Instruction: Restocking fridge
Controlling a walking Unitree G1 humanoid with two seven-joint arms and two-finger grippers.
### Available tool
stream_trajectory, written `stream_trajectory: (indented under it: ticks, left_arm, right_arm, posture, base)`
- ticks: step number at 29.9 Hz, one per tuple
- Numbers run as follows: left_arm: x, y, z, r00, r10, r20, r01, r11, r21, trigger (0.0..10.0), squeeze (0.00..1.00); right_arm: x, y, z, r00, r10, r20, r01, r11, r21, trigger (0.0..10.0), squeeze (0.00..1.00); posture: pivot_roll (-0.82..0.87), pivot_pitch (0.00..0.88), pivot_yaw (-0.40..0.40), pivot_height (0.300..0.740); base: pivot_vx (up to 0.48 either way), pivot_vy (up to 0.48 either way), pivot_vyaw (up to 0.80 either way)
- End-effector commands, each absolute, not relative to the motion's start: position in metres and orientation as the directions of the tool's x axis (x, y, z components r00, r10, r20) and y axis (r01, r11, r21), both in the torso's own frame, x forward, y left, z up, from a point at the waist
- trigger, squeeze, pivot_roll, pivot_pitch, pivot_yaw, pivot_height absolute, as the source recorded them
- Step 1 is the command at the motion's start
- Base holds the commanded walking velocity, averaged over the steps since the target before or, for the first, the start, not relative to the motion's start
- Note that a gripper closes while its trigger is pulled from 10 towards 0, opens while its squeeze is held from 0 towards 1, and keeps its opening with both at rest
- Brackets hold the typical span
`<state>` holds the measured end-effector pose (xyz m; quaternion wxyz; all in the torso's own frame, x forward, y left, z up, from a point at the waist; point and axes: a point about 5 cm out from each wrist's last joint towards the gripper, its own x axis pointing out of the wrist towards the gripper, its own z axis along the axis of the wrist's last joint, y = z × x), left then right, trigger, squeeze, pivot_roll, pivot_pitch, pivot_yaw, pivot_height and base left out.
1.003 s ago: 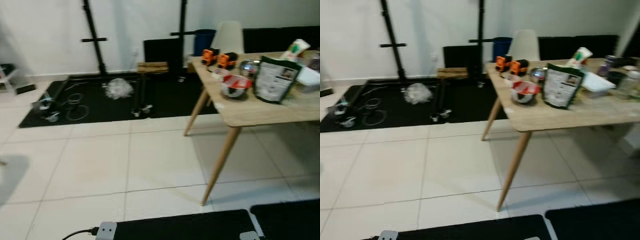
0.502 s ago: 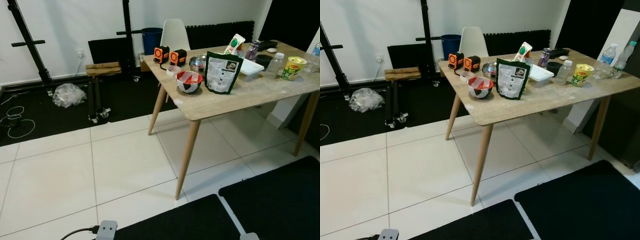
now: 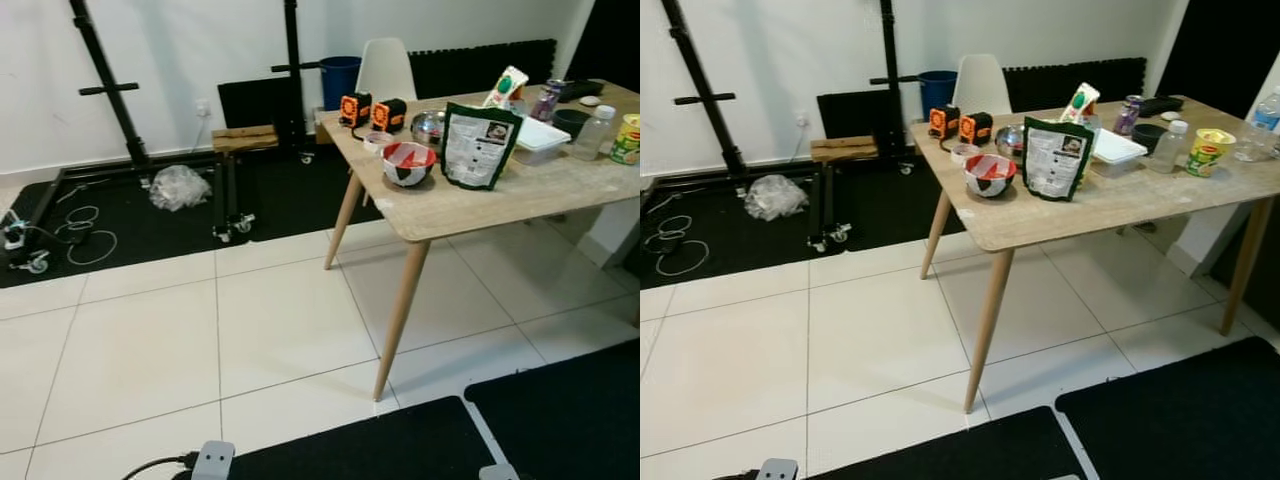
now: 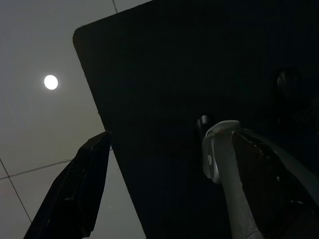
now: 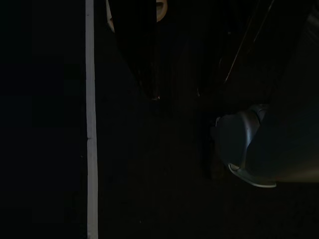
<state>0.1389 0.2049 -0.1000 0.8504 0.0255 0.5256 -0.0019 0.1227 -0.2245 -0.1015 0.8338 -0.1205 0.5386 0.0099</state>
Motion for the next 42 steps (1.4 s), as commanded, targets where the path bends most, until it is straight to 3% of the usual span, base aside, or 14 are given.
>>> stream_trajectory:
  ticks: [1,26,37,42]
  left_arm:
    - [0.1362,0.2049,-0.101,0.437,0.024,-0.899,0.041,0.998,0.046,10.0,0.0]
    - [0.1376,0.2053,-0.1004,0.438,0.022,-0.899,0.056,0.997,0.051,10.0,0.0]
    - [0.1369,0.2046,-0.1008,0.436,0.021,-0.9,0.055,0.997,0.05,10.0,0.0]
    - [0.1364,0.2048,-0.101,0.435,0.022,-0.9,0.053,0.997,0.05,10.0,0.0]
  right_arm:
    - [0.1228,-0.2244,-0.1014,0.423,-0.115,-0.899,-0.152,0.969,-0.195,10.0,0.0]
    - [0.1212,-0.2264,-0.1016,0.411,-0.119,-0.904,-0.162,0.966,-0.201,10.0,0.0]
    - [0.12,-0.2265,-0.102,0.408,-0.121,-0.905,-0.157,0.967,-0.2,10.0,0.0]
    - [0.1205,-0.2261,-0.1018,0.413,-0.119,-0.903,-0.166,0.965,-0.203,10.0,0.0]
  posture:
    - [-0.04,0.0,-0.01,0.74]
    - [-0.03,0.0,-0.01,0.74]
    - [-0.03,0.0,-0.011,0.74]
    - [-0.03,0.0,-0.011,0.74]
  base:
    - [0.0,0.0,0.0]
    - [0.0,0.0,0.0]
    - [0.0,0.0,-0.72]
    - [0.0,0.0,0.0]
